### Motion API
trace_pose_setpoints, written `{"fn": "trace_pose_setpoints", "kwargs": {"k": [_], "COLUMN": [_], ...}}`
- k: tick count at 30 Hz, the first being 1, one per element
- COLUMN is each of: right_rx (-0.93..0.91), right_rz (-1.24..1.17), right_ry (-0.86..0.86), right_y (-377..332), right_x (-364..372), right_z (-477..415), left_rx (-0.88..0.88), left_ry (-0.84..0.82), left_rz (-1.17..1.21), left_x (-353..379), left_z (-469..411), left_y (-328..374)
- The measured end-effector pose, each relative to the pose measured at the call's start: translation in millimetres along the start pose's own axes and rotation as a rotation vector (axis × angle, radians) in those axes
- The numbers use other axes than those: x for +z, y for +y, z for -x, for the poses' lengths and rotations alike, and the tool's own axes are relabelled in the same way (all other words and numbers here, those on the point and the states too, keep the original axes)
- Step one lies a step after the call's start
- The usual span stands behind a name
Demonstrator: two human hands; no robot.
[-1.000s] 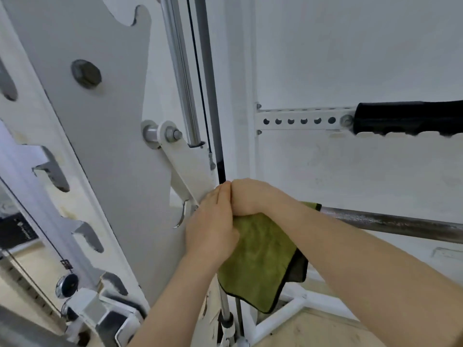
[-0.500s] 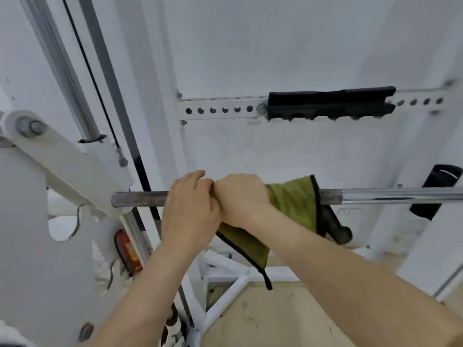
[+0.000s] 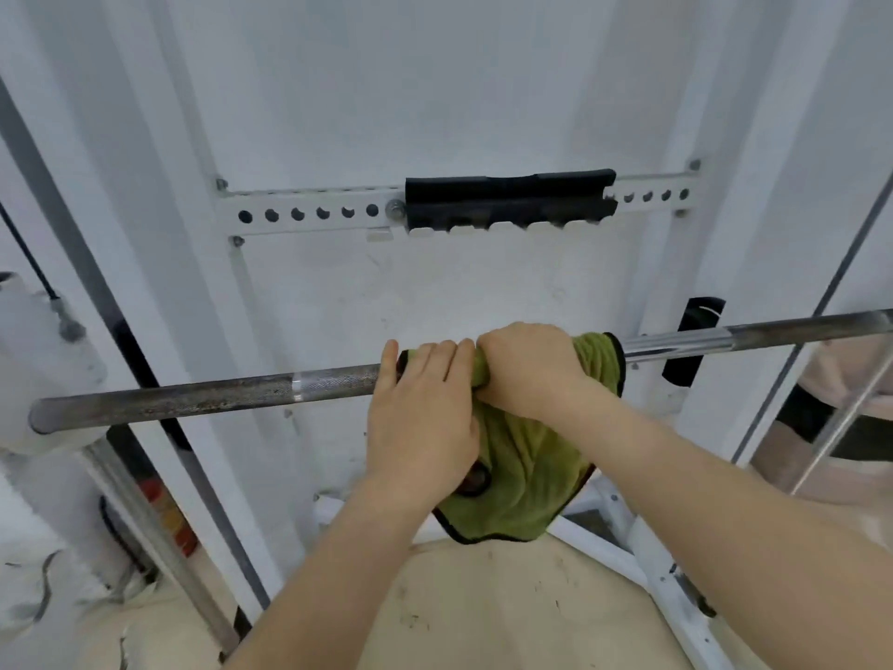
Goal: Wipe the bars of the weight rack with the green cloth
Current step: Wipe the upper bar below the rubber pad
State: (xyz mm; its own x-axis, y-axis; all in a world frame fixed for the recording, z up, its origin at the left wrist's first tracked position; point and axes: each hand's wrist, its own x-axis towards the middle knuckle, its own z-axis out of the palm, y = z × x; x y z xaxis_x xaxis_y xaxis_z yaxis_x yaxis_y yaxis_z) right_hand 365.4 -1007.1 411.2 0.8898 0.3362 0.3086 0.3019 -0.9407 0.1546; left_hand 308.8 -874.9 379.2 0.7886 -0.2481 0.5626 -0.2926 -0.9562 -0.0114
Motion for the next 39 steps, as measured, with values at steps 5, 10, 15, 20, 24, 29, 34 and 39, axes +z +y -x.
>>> {"fn": "trace_pose_setpoints", "kwargs": {"k": [5, 10, 15, 20, 24, 29, 34, 39], "right_rx": [-0.01, -0.122, -0.137, -0.041, 0.052, 0.007, -0.17, -0.165], "right_rz": [-0.015, -0.083, -0.04, 0.033, 0.049, 0.012, -0.092, -0.062], "right_ry": [0.12, 0.229, 0.24, 0.177, 0.133, -0.022, 0.023, 0.143], "right_y": [-34.1, -2.6, 95.6, 247.0, 331.1, 315.8, 333.5, 395.5], "right_x": [1.1, 15.8, 30.2, 37.2, 39.6, 30.4, 37.7, 48.2], "right_z": [-5.1, 4.1, 21.5, 58.8, 77.5, 58.8, 63.9, 92.8], "left_rx": [-0.057, -0.122, -0.001, 0.117, 0.131, 0.128, -0.026, 0.036], "left_ry": [0.066, -0.036, 0.008, 0.152, 0.112, 0.09, -0.257, -0.49], "left_rz": [-0.066, -0.185, -0.255, -0.177, -0.171, -0.286, -0.356, -0.085], "left_x": [4.8, 10.5, 31.9, 77.0, 93.3, 92.6, 78.9, 81.5], "left_z": [-5.7, -28.1, -58.1, -113.1, -145.9, -146.2, -176.6, -214.6], "left_y": [-15.4, 13.7, 84.2, 213.9, 295.8, 285.2, 300.3, 322.3]}}
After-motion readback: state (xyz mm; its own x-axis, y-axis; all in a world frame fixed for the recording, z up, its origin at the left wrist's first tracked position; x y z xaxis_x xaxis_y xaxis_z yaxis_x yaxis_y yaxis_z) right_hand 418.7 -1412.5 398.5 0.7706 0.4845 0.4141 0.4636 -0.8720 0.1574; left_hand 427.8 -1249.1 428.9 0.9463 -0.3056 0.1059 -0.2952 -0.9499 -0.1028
